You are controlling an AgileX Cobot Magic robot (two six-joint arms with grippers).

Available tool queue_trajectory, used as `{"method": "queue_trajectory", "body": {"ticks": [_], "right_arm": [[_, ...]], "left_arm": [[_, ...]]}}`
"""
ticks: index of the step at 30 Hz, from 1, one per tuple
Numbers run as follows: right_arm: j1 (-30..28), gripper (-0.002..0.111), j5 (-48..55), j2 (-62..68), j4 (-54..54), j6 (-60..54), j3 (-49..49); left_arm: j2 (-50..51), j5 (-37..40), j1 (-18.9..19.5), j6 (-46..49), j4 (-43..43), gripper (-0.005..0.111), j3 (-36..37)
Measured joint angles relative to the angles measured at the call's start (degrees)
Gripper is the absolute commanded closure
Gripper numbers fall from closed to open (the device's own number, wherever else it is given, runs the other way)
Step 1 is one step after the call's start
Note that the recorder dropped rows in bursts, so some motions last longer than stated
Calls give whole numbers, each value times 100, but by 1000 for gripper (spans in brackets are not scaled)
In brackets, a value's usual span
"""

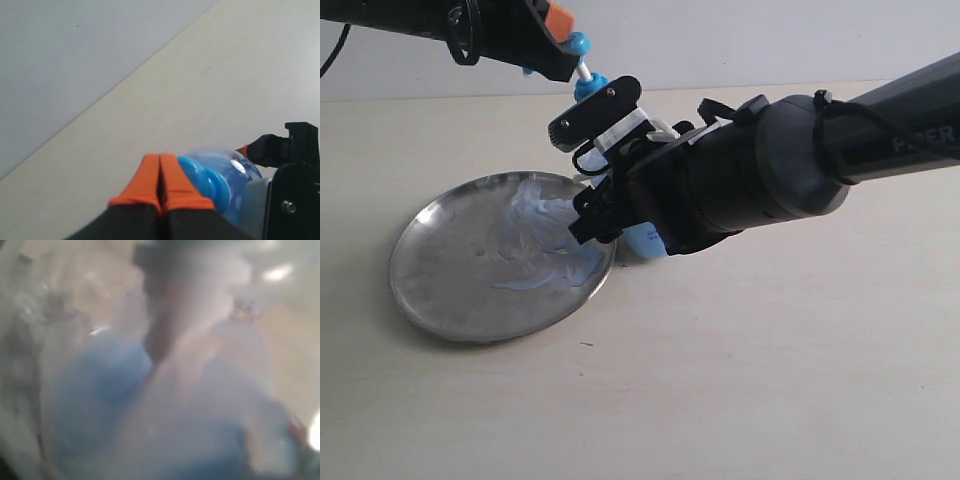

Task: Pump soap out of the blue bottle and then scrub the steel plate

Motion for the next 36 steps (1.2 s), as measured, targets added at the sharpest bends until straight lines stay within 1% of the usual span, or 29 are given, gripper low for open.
{"method": "queue_trajectory", "body": {"ticks": [33,36], "right_arm": [[-33,108,10,0,24,8,0],[-33,108,0,0,55,8,0]], "left_arm": [[239,-13,-6,-63,-96,107,-75],[305,-102,-67,-78,-108,107,-97]]}}
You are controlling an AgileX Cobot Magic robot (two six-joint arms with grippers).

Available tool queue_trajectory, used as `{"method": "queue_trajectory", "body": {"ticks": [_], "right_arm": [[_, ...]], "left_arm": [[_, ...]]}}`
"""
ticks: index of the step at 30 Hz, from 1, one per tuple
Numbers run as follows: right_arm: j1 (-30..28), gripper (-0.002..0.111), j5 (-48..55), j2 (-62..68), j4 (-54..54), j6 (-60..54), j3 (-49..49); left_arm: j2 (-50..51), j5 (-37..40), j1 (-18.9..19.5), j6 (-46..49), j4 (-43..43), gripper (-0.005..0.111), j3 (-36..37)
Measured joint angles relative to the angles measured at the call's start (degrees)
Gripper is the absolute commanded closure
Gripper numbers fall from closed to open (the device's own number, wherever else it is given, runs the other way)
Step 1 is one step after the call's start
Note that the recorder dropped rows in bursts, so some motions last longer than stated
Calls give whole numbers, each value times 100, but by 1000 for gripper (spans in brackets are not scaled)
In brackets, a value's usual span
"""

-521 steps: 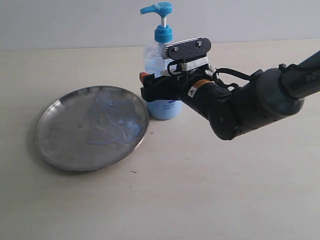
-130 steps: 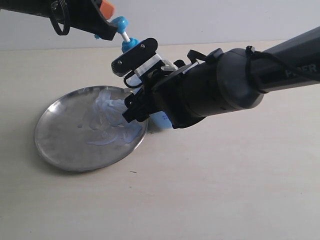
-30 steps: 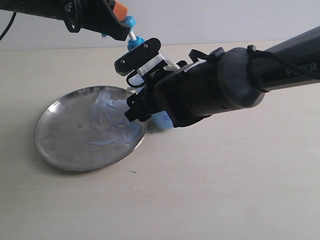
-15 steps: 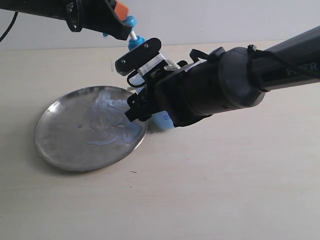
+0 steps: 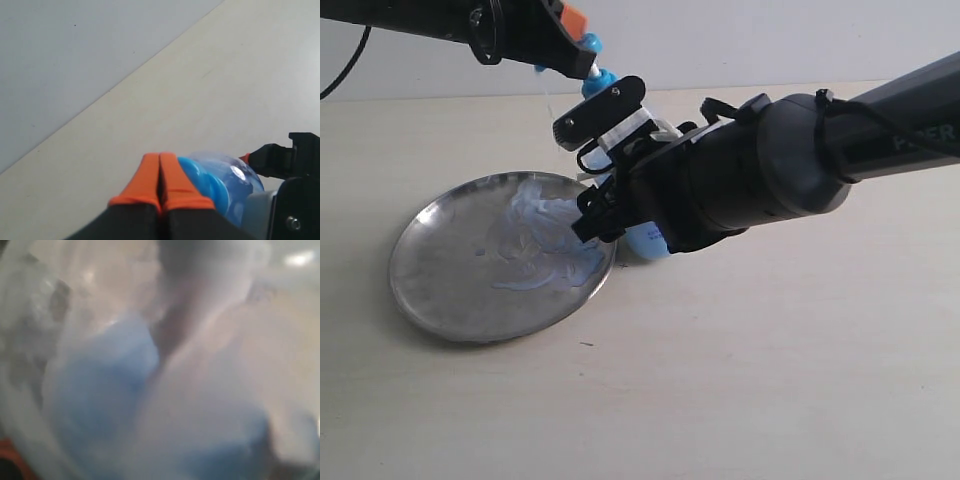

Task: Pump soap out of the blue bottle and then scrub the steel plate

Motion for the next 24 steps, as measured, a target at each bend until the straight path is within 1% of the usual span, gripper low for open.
{"method": "queue_trajectory", "body": {"ticks": [4,24], "right_arm": [[-9,108,-22,0,69,14,0],[-13,108,-22,0,92,58,0]], "left_arm": [[39,-92,-102,0,12,107,-21],[114,-180,-113,-61,12,107,-41]]}}
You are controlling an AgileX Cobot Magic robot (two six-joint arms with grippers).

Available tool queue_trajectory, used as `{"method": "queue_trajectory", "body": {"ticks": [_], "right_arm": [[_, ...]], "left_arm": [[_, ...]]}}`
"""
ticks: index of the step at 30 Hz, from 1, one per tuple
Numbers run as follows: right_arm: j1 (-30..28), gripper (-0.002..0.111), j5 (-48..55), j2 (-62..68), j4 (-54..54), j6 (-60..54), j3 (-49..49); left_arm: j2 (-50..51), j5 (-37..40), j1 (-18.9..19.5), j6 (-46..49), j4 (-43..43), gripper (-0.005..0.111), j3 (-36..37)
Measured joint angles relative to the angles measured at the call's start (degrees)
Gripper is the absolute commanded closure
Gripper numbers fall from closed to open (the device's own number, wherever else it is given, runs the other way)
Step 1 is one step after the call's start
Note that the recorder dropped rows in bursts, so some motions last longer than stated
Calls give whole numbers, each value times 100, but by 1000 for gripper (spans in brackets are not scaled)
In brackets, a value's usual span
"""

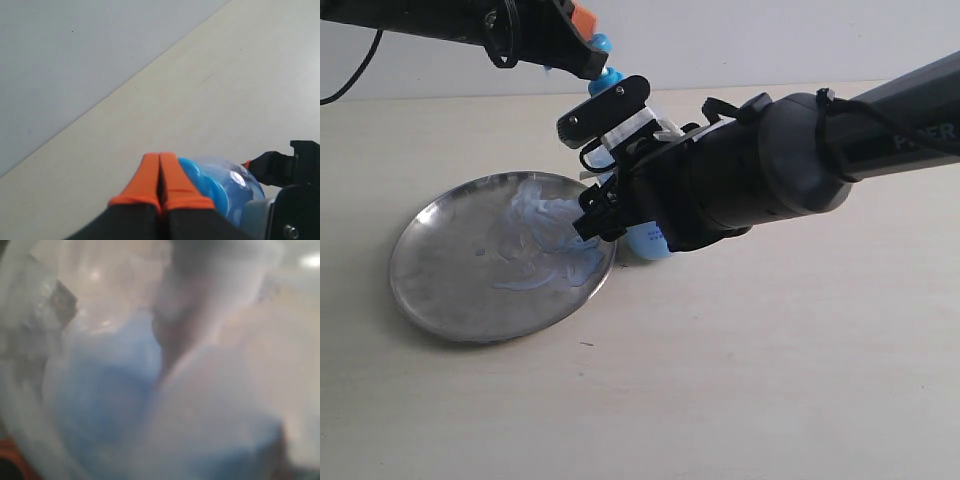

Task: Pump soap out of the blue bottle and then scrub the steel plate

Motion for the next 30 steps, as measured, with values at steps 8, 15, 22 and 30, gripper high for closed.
{"method": "queue_trajectory", "body": {"ticks": [8,15,22,30], "right_arm": [[0,108,0,0,-10,-37,0],[0,108,0,0,-63,-105,0],[10,108,22,0,-118,-145,0],[10,108,121,0,-161,-145,0]], "left_arm": [[-92,56,0,-59,118,107,21],[-297,86,0,-138,297,107,82],[-602,409,0,-150,380,107,159],[-890,785,-48,-247,643,107,250]]}}
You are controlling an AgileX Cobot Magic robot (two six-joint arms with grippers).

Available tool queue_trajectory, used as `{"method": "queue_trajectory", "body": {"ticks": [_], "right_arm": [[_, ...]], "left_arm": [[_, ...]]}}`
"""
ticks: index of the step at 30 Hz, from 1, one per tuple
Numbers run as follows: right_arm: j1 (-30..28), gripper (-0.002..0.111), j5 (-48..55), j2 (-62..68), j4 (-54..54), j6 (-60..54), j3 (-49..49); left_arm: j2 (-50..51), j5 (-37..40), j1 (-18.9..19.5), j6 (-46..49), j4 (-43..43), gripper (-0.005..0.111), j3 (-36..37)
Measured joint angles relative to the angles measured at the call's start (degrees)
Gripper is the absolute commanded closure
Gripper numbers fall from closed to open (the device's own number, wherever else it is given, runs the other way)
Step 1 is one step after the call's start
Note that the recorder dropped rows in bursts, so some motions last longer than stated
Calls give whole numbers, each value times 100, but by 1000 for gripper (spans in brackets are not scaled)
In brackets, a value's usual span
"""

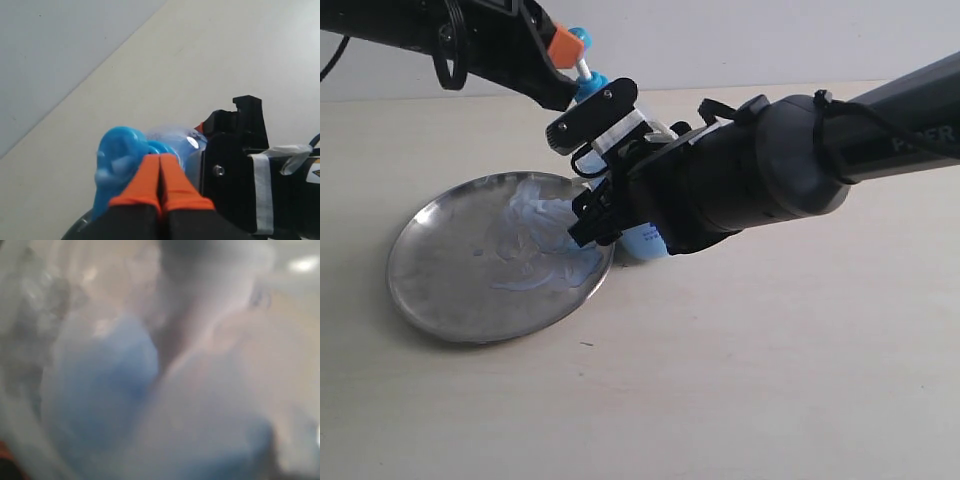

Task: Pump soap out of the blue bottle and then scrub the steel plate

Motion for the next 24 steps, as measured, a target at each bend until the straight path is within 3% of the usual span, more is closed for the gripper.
{"method": "queue_trajectory", "body": {"ticks": [14,24], "right_arm": [[0,108,0,0,0,-9,0],[12,108,-34,0,-33,84,0]], "left_arm": [[-977,-327,180,-253,274,107,0],[-1202,-400,657,-607,285,107,404]]}}
